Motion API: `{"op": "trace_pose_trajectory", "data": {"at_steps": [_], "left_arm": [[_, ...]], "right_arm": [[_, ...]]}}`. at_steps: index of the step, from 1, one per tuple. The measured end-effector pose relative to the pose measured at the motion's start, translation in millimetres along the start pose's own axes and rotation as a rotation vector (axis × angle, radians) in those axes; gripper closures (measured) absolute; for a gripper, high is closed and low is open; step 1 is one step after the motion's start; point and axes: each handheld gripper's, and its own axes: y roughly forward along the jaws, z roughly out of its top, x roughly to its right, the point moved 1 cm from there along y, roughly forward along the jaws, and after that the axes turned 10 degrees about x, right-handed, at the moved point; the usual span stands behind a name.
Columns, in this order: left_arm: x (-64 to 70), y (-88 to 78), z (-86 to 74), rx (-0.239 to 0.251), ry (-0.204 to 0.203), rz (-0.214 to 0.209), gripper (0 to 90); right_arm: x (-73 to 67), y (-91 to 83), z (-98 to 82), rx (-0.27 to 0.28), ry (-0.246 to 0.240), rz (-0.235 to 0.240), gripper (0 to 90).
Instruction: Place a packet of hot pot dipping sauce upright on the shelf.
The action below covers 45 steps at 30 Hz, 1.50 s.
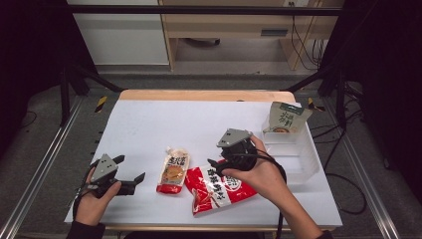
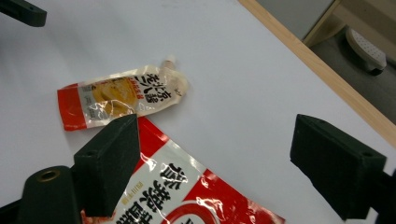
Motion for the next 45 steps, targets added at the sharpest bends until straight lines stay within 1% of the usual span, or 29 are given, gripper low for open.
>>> {"op": "trace_pose_trajectory", "data": {"at_steps": [3, 8, 9, 14, 15, 16, 17, 19, 21, 22, 23, 24, 25, 26, 27, 29, 30, 31, 32, 33, 34, 35, 36, 37, 38, 40, 41, 43, 45], "left_arm": [[0.2, 0.1, 0.0, -0.001, 0.0, -0.001, 3.9], [0.3, 0.4, 0.0, -0.002, 0.002, -0.003, 3.9], [0.3, 0.4, 0.0, -0.002, 0.002, -0.003, 3.9], [0.1, 0.0, 0.2, -0.001, 0.001, -0.004, 3.9], [0.0, -0.1, 0.3, 0.001, 0.0, -0.004, 3.9], [-0.1, -0.2, 0.3, 0.001, 0.0, -0.004, 3.9], [-0.3, 0.2, 0.2, -0.001, 0.0, -0.005, 3.9], [0.2, 0.6, 0.0, -0.004, 0.002, -0.006, 3.9], [1.0, 0.7, 0.1, -0.004, 0.004, -0.008, 3.9], [1.0, 0.7, 0.1, -0.004, 0.004, -0.008, 3.9], [1.2, 0.7, 0.2, -0.004, 0.005, -0.009, 3.9], [1.3, 0.6, 0.2, -0.004, 0.006, -0.009, 3.9], [1.3, 0.8, 0.0, -0.006, 0.008, -0.009, 3.9], [1.2, 1.0, -0.1, -0.008, 0.009, -0.01, 3.9], [1.0, 1.3, -0.3, -0.011, 0.012, -0.011, 3.9], [1.1, 1.6, -0.6, -0.013, 0.013, -0.012, 3.9], [1.1, 1.6, -0.6, -0.013, 0.013, -0.012, 3.9], [1.2, 1.6, -0.4, -0.015, 0.015, -0.013, 3.9], [1.4, 1.6, -0.1, -0.013, 0.016, -0.013, 3.9], [1.5, 1.5, 0.1, -0.011, 0.016, -0.013, 3.9], [2.0, 1.6, 0.0, -0.015, 0.019, -0.014, 3.9], [2.2, 1.7, -0.1, -0.015, 0.02, -0.013, 3.9], [2.2, 1.7, -0.1, -0.015, 0.02, -0.013, 3.9], [2.3, 1.8, -0.2, -0.015, 0.021, -0.013, 3.9], [2.4, 1.9, -0.2, -0.015, 0.02, -0.014, 3.9], [2.4, 2.1, -0.2, -0.015, 0.021, -0.015, 3.9], [2.3, 2.2, -0.2, -0.014, 0.021, -0.016, 3.9], [2.2, 2.3, -0.3, -0.015, 0.021, -0.016, 3.9], [2.3, 2.5, -0.4, -0.013, 0.02, -0.016, 3.9]], "right_arm": [[-5.4, 10.3, 0.7, -0.005, 0.01, 0.007, 20.0], [-12.9, 26.5, 1.3, -0.018, 0.02, 0.025, 27.5], [-14.0, 29.5, 1.4, -0.02, 0.019, 0.027, 28.4], [-17.2, 43.7, 1.1, -0.025, 0.048, 0.033, 34.6], [-17.2, 43.7, 1.1, -0.025, 0.048, 0.033, 34.6], [-17.8, 46.6, 0.7, -0.03, 0.049, 0.034, 36.3], [-19.9, 53.4, -0.6, -0.034, 0.056, 0.038, 40.6], [-22.2, 61.5, -3.0, -0.039, 0.071, 0.045, 44.6], [-24.3, 72.1, -6.6, -0.055, 0.078, 0.053, 45.9], [-24.3, 72.1, -6.6, -0.055, 0.078, 0.053, 45.9], [-25.4, 77.6, -8.4, -0.06, 0.085, 0.051, 47.4], [-26.9, 87.9, -11.6, -0.068, 0.098, 0.057, 48.3], [-27.3, 93.9, -13.1, -0.075, 0.106, 0.059, 48.8], [-27.3, 93.9, -13.1, -0.075, 0.106, 0.059, 48.8], [-27.9, 102.7, -14.2, -0.084, 0.117, 0.057, 49.5], [-27.7, 110.8, -14.8, -0.084, 0.129, 0.057, 50.1], [-27.7, 110.8, -14.8, -0.084, 0.129, 0.057, 50.1], [-27.8, 115.5, -14.9, -0.082, 0.14, 0.058, 50.3], [-26.8, 124.3, -15.9, -0.085, 0.156, 0.06, 50.3], [-26.8, 124.3, -15.9, -0.085, 0.156, 0.06, 50.3], [-25.7, 132.2, -17.3, -0.095, 0.17, 0.054, 50.7], [-24.5, 136.6, -18.5, -0.101, 0.175, 0.057, 50.8], [-24.5, 136.6, -18.5, -0.101, 0.175, 0.057, 50.8], [-24.3, 138.9, -19.0, -0.104, 0.186, 0.05, 51.0], [-22.5, 144.9, -21.7, -0.11, 0.198, 0.045, 51.4], [-21.8, 147.0, -22.8, -0.111, 0.199, 0.047, 51.5], [-21.3, 149.1, -23.7, -0.12, 0.2, 0.04, 51.6], [-18.9, 155.7, -26.0, -0.12, 0.22, 0.044, 51.7], [-18.5, 157.3, -26.4, -0.123, 0.223, 0.041, 51.7]]}}
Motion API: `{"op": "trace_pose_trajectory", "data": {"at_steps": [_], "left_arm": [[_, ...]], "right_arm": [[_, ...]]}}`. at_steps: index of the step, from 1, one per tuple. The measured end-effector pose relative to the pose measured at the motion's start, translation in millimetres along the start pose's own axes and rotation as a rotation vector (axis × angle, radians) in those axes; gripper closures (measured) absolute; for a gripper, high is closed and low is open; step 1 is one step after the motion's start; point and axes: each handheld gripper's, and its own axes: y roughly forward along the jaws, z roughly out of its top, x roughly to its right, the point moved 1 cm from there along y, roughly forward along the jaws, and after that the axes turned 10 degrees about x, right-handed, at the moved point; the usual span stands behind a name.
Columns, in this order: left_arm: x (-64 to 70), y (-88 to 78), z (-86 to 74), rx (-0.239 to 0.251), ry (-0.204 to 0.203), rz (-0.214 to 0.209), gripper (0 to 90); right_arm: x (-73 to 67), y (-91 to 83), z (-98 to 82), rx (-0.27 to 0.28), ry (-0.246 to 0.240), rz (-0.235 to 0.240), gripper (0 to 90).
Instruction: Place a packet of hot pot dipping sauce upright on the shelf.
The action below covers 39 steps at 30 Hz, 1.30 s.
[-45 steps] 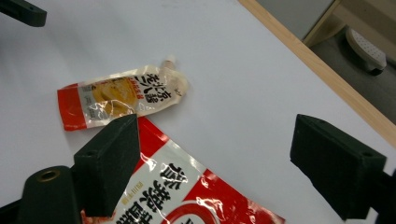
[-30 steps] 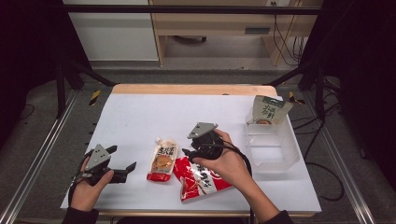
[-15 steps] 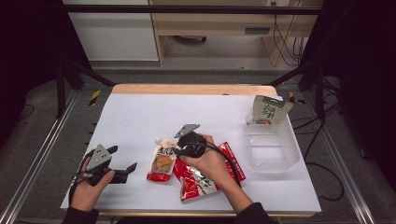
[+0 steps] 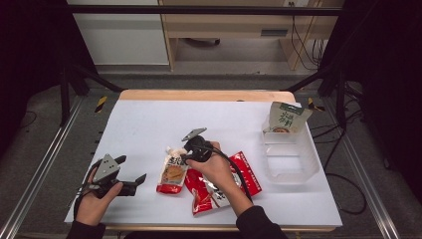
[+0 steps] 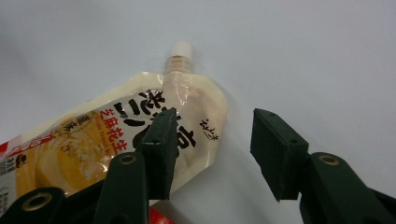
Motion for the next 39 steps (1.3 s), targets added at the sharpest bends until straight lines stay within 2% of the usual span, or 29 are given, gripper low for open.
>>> {"op": "trace_pose_trajectory", "data": {"at_steps": [8, 9, 13, 18, 24, 32, 39], "left_arm": [[0.4, 0.6, -0.2, -0.003, 0.003, -0.004, 3.9], [0.4, 0.7, -0.2, -0.003, 0.003, -0.004, 3.9], [0.4, 0.7, -0.2, -0.003, 0.003, -0.005, 3.9], [0.5, 0.9, -0.2, -0.003, 0.002, -0.005, 3.9], [0.4, 0.6, 0.1, -0.004, 0.003, -0.005, 3.9], [0.0, 0.8, 0.4, -0.003, 0.003, -0.006, 3.9], [0.4, 1.4, 0.5, -0.005, 0.005, -0.011, 4.0]], "right_arm": [[3.2, 10.3, -3.6, -0.016, 0.032, 0.026, 51.9], [3.7, 11.9, -4.2, -0.021, 0.051, 0.032, 52.2], [4.9, 13.4, -5.4, -0.028, 0.058, 0.046, 53.4], [2.8, 14.3, -6.1, -0.031, 0.066, 0.076, 59.6], [0.0, 14.0, -6.8, -0.04, 0.052, 0.079, 69.9], [-5.3, 12.5, -6.0, -0.037, 0.003, 0.085, 85.3], [-8.6, 9.9, -3.4, -0.039, -0.017, 0.084, 89.1]]}}
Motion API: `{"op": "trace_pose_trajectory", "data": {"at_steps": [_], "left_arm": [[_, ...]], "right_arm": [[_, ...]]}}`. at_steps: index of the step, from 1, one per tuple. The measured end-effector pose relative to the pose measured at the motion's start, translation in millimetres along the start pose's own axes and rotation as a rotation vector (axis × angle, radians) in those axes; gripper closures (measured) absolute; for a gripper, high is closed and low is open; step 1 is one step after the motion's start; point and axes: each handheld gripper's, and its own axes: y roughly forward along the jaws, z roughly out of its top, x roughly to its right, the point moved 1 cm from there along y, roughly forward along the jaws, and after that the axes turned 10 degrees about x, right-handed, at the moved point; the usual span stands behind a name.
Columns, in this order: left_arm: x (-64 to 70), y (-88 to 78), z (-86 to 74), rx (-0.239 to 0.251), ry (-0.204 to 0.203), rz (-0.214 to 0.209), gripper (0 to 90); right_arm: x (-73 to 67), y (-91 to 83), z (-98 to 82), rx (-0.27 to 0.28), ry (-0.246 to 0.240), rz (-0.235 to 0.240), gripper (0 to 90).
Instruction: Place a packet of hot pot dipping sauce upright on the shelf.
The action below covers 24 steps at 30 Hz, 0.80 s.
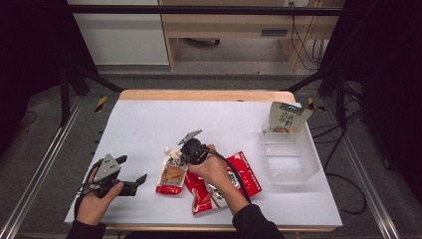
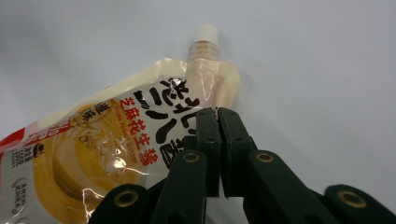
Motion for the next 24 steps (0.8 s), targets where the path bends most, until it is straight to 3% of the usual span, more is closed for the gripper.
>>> {"op": "trace_pose_trajectory", "data": {"at_steps": [12, 15, 22, 24], "left_arm": [[-1.9, -4.0, 3.0, 0.012, -0.008, -0.006, 4.5], [-2.6, -5.8, 5.1, 0.017, -0.01, -0.008, 4.8], [-1.2, -12.8, 14.7, 0.034, 0.002, -0.023, 5.2], [0.3, -14.2, 18.8, 0.033, 0.015, -0.03, 5.2]], "right_arm": [[-18.9, -36.3, 25.1, 0.079, -0.079, 0.005, 90.0], [-32.2, -51.5, 36.7, 0.115, -0.121, 0.019, 90.0], [-50.4, -68.2, 50.0, 0.168, -0.169, 0.045, 90.0], [-59.3, -74.8, 55.9, 0.19, -0.183, 0.075, 90.0]]}}
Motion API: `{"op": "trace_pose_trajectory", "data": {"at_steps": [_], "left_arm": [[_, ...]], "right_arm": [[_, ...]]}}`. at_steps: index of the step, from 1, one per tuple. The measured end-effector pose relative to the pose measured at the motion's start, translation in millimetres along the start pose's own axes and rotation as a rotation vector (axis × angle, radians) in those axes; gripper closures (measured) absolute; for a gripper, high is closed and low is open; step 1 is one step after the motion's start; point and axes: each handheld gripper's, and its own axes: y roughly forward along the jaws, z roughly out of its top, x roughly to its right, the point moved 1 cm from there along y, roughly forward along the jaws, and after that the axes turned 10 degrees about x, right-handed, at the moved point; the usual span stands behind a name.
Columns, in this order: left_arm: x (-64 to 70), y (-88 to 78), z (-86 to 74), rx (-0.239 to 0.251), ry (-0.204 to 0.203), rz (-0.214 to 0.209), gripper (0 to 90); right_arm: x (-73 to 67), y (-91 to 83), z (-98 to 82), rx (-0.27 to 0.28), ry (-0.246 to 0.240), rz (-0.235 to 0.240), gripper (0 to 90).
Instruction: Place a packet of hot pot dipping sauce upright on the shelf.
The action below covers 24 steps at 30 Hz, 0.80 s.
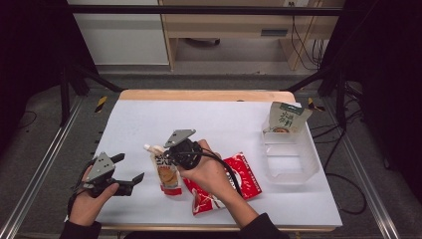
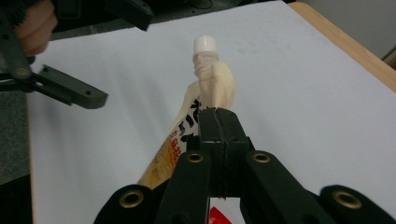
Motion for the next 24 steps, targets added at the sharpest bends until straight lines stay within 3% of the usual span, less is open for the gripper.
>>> {"op": "trace_pose_trajectory", "data": {"at_steps": [6, 13, 24], "left_arm": [[0.1, 0.2, 9.5, 0.003, -0.004, -0.019, 5.2], [0.6, 0.5, 21.6, 0.002, 0.005, -0.039, 5.1], [4.5, 11.9, 47.4, -0.065, 0.061, -0.118, 4.6]], "right_arm": [[-7.8, -5.8, 12.4, 0.013, -0.029, 0.036, 90.0], [-1.5, -18.4, 27.1, 0.041, -0.025, 0.033, 90.0], [6.5, -48.6, 36.8, 0.073, -0.026, 0.041, 90.0]]}}
